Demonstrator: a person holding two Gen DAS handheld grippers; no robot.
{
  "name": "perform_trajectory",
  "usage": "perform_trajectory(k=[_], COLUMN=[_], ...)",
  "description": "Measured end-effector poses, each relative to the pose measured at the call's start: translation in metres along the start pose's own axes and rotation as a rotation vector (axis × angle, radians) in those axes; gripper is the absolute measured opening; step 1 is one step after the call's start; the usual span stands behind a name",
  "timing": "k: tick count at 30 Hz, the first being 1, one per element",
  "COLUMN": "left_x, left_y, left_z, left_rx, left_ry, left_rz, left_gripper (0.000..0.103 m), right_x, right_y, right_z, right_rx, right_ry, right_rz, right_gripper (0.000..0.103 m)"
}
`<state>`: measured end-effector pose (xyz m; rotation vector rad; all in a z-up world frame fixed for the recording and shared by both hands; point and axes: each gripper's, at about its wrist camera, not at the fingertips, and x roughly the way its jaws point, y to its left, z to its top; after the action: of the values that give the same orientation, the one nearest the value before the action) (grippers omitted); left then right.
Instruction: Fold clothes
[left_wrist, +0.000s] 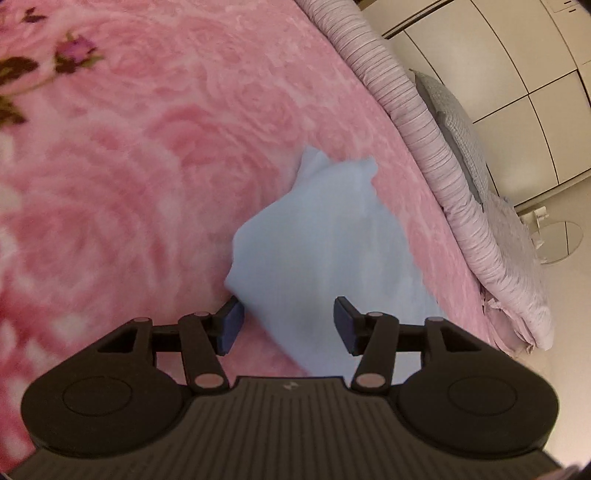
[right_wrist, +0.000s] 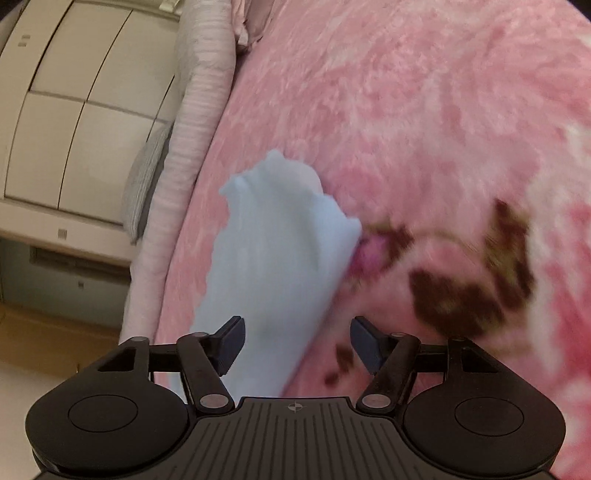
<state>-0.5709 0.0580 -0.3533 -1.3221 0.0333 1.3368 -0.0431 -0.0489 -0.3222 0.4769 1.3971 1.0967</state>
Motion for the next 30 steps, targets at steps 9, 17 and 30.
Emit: perform_trajectory(k=[9,17,30], left_x=[-0.003,-0.064,-0.139], left_y=[-0.009,0.0,0.027], left_z=[-0.003,-0.025,-0.059], left_rx=[0.193,0.235,0.343], left_ry=[-0.046,-0.043,0.04], left_rz=[0.017,-0.023,0.053], left_gripper=[0.01,0.009,0.019], right_x=[0.006,-0.047,-0.12], right_y=[-0.012,-0.012,-0.053], right_z=[0.01,-0.009,-0.034], right_rx=[0.042,0.002,-0.038], right_ry=[-0.043,-0.036,-0.011], right_rz=[-0.022,-0.03,-0.023], right_gripper=[0.009,0.008,0.031])
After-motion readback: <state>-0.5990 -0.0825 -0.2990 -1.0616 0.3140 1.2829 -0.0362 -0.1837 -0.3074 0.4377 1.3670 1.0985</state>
